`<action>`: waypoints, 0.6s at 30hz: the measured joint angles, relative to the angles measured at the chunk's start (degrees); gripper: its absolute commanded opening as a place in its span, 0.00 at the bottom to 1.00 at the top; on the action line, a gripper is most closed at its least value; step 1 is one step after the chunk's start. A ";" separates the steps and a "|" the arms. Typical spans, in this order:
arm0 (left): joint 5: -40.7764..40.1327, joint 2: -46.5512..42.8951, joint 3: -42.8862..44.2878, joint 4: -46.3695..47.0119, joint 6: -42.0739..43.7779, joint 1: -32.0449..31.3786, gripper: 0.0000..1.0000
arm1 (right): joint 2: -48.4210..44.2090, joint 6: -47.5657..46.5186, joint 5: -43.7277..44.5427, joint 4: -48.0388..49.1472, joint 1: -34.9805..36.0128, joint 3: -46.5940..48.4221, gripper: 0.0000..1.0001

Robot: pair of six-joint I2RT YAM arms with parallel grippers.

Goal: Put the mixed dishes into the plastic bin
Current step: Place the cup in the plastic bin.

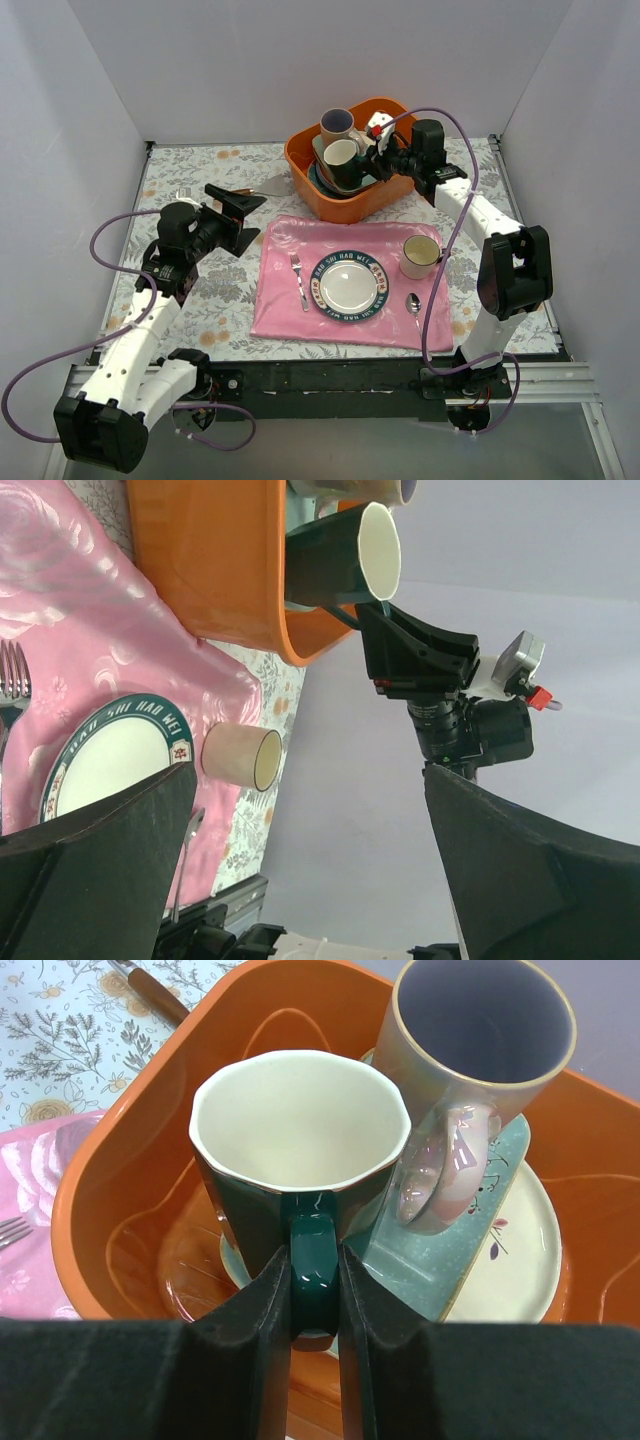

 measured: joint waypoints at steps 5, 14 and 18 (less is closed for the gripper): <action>2.12 0.55 -0.79 2.67 -0.02 0.13 0.98 | -0.02 -0.24 -0.61 0.63 -0.33 -0.33 0.25; 3.56 -2.86 -7.28 9.27 -0.07 0.37 0.98 | -0.04 -1.92 -0.81 1.51 -0.55 -0.85 0.53; 1.97 -6.82 -11.32 9.09 -0.24 0.37 0.98 | -0.15 -2.56 -0.87 1.73 -0.76 -1.09 0.60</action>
